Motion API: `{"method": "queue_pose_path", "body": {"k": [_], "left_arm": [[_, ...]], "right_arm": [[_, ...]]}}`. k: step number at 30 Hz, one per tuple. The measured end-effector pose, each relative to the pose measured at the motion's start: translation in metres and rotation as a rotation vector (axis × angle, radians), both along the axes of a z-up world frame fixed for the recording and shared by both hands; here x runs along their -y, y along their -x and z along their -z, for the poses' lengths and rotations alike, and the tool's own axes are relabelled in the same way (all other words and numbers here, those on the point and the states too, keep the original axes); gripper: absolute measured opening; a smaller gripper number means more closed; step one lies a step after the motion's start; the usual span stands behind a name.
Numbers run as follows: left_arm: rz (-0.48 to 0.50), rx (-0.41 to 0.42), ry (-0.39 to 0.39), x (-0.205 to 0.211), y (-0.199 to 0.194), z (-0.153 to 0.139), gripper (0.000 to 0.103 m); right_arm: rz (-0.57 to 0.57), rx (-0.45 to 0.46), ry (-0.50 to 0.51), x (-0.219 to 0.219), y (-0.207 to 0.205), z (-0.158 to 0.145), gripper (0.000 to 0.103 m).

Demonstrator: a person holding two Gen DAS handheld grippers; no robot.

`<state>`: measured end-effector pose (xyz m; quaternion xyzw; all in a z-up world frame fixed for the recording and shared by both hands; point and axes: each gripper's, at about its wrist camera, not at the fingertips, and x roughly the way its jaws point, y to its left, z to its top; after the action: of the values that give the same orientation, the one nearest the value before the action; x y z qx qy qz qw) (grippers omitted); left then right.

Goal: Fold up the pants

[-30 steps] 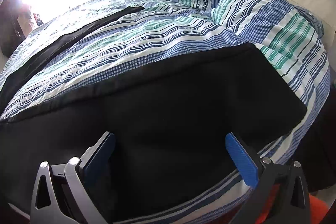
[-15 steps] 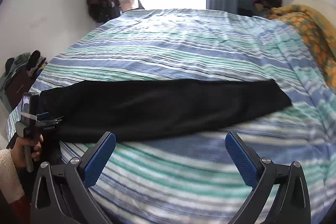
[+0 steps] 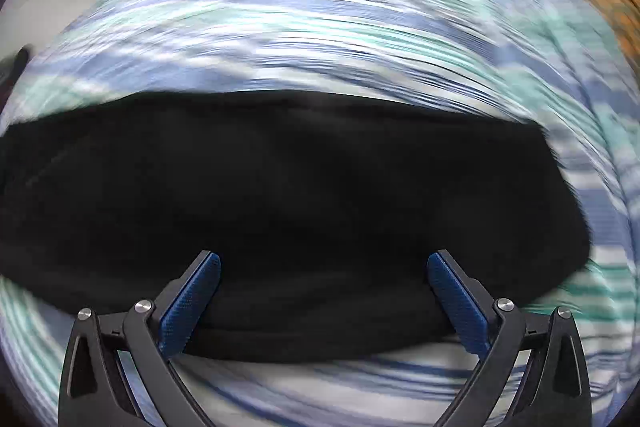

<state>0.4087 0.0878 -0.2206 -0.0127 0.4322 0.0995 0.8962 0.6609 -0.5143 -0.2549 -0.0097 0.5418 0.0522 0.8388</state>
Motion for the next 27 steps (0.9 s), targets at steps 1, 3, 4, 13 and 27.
{"method": "queue_pose_path", "body": {"k": [1, 3, 4, 13, 27], "left_arm": [[0.000, -0.001, 0.000, -0.003, -0.002, 0.000, 0.103], [0.000, -0.004, -0.001, -0.006, 0.002, 0.001, 0.103], [-0.001, -0.004, -0.001, -0.007, 0.002, 0.000, 0.103], [-0.001, -0.006, -0.008, -0.004, -0.002, -0.001, 0.102], [-0.001, -0.001, -0.006, -0.004, -0.003, -0.002, 0.102]], "right_arm": [[0.137, -0.008, 0.003, 0.038, -0.003, -0.002, 0.101], [0.283, 0.059, -0.095, 0.087, 0.007, -0.018, 0.101], [0.309, 0.103, -0.209, 0.103, 0.015, -0.024, 0.101], [0.408, 0.033, -0.500, 0.108, 0.009, 0.007, 0.092], [-0.061, 0.322, -0.439, 0.055, 0.094, -0.100, 0.013]]}}
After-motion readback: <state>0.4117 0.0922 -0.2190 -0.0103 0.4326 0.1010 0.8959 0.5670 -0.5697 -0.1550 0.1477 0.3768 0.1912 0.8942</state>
